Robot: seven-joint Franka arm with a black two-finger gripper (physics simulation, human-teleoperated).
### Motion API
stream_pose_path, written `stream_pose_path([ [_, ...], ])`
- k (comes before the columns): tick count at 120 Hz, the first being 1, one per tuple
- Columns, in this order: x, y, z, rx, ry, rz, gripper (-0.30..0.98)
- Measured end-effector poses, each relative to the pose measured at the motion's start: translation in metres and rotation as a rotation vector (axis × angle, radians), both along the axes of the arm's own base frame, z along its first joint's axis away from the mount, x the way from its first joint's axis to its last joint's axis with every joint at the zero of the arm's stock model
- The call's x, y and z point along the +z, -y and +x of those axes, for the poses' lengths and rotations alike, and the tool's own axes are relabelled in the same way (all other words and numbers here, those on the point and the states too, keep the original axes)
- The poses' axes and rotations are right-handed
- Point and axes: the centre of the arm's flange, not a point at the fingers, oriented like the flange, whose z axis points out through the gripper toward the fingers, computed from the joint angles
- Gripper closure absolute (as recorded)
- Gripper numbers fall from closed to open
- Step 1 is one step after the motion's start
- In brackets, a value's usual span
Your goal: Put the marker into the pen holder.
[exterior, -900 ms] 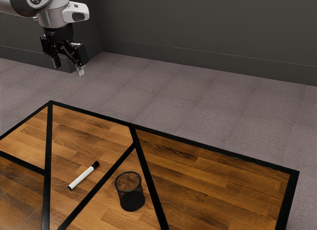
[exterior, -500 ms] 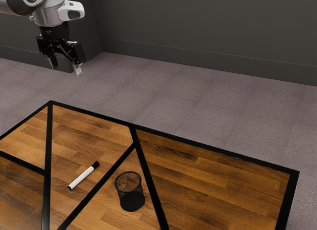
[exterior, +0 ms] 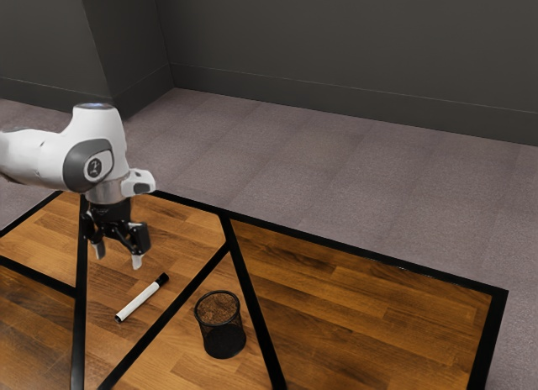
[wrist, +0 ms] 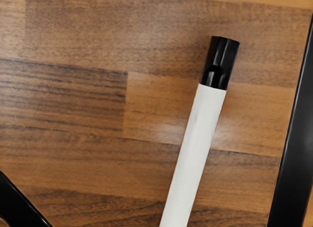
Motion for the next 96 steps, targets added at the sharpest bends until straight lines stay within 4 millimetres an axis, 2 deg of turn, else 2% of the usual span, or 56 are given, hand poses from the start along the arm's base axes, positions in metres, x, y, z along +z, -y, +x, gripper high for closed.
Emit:
stream_pose_path([
  [8,-0.026,-0.014,0.019,0.017,0.014,0.005,0.0],
  [16,-0.055,-0.009,0.036,0.0,0.022,0.003,0.0],
  [29,-0.066,0.004,0.049,-0.046,0.081,-0.011,0.0],
  [45,-0.054,0.036,0.03,-0.121,0.133,-0.04,0.0],
  [59,-0.068,0.048,0.005,-0.155,0.124,-0.056,0.0],
  [80,-0.073,0.043,-0.003,-0.166,0.139,-0.056,0.04],
  [96,-0.075,0.025,-0.003,-0.147,0.146,-0.047,0.14],
])
